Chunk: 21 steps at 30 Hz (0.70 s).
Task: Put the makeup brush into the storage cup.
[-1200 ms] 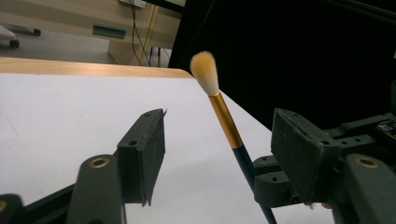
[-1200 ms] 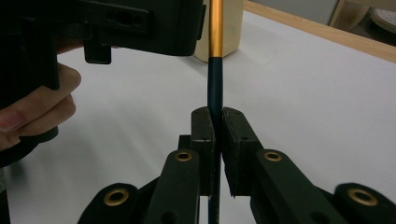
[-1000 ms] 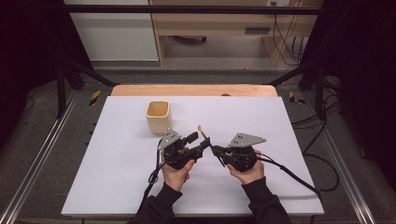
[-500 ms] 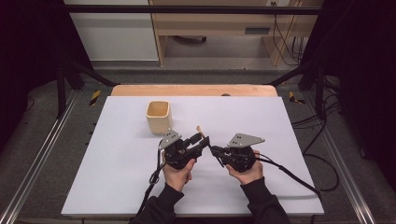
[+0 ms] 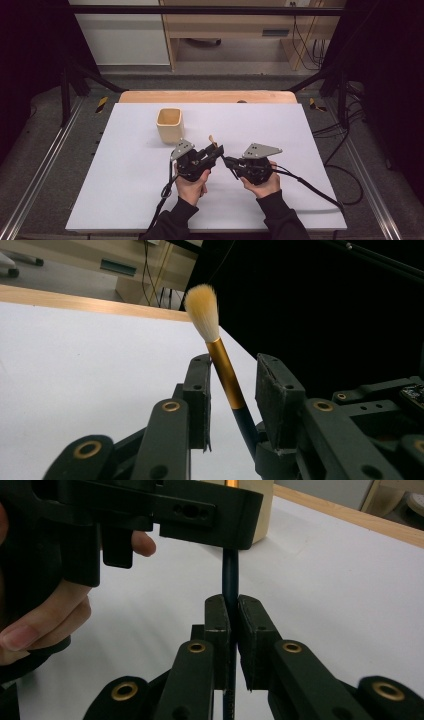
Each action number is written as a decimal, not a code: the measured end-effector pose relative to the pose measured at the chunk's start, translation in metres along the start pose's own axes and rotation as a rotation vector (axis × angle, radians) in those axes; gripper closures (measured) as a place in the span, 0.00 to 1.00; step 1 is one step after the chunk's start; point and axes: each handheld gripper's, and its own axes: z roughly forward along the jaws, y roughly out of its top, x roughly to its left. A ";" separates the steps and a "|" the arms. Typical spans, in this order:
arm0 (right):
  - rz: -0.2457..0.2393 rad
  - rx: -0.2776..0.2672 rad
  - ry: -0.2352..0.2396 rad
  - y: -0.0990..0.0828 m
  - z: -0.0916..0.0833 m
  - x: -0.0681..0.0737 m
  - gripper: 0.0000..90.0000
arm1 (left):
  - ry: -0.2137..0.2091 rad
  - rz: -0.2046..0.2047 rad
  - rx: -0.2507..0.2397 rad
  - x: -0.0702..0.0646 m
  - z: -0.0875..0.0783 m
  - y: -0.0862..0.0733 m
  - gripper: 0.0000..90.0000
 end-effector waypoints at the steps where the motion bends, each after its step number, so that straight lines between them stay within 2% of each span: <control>1: -0.001 -0.001 0.002 0.000 0.000 0.000 0.93 | 0.001 0.000 0.000 0.000 0.000 0.000 0.75; 9: -0.004 -0.005 0.005 0.002 0.002 0.002 0.93 | 0.011 -0.001 -0.009 -0.001 -0.001 0.000 0.84; 14: -0.005 -0.011 0.005 0.003 0.003 0.003 0.93 | -0.005 -0.006 -0.027 -0.003 -0.003 0.000 0.88; 15: -0.004 -0.011 0.004 0.003 0.003 0.004 0.95 | 0.004 -0.002 -0.030 -0.004 -0.003 0.000 0.90; 16: -0.010 -0.017 0.001 0.003 0.003 0.004 1.00 | -0.004 -0.003 -0.034 -0.004 -0.004 0.000 0.92; 17: -0.006 -0.020 0.006 0.003 0.002 0.004 1.00 | -0.014 -0.011 -0.034 -0.004 -0.004 0.001 0.92; 20: -0.021 -0.016 0.007 0.004 0.001 0.005 1.00 | -0.025 -0.002 -0.035 -0.005 -0.007 0.003 0.92; 21: -0.023 -0.018 0.003 0.004 0.000 0.005 1.00 | -0.016 0.008 -0.033 -0.006 -0.007 0.004 0.92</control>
